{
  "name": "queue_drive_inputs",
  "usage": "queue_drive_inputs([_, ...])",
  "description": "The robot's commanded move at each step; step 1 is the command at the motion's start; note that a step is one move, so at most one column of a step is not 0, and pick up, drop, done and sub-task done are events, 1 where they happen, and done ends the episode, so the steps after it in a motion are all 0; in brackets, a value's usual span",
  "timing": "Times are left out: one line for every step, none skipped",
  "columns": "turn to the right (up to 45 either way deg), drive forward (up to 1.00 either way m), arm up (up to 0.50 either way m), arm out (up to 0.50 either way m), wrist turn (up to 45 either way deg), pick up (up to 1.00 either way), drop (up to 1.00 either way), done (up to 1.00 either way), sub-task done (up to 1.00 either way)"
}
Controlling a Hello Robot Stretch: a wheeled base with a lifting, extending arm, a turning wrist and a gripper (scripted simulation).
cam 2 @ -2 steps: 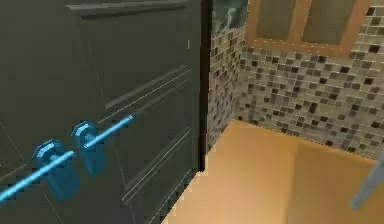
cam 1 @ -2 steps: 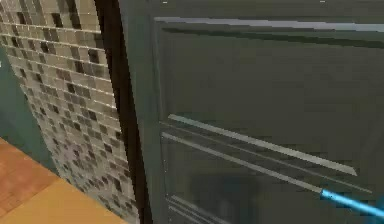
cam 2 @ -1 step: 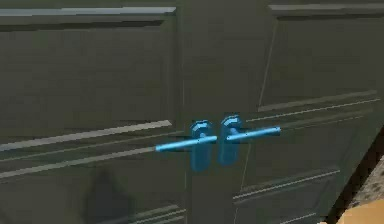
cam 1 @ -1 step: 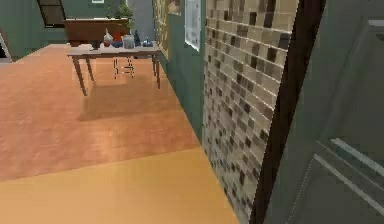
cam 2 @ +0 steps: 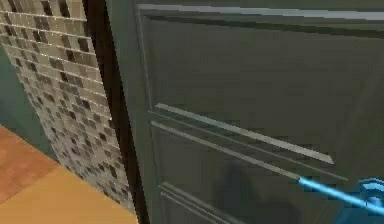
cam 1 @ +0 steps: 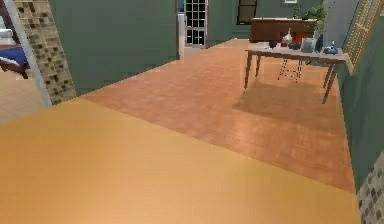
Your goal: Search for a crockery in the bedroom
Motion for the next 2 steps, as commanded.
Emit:
queue_drive_inputs([-30.0,0.00,0.00,0.00,0.0,0.00,0.00,0.00,0.00])
queue_drive_inputs([0.0,1.00,0.00,0.00,0.0,0.00,0.00,0.00,0.00])
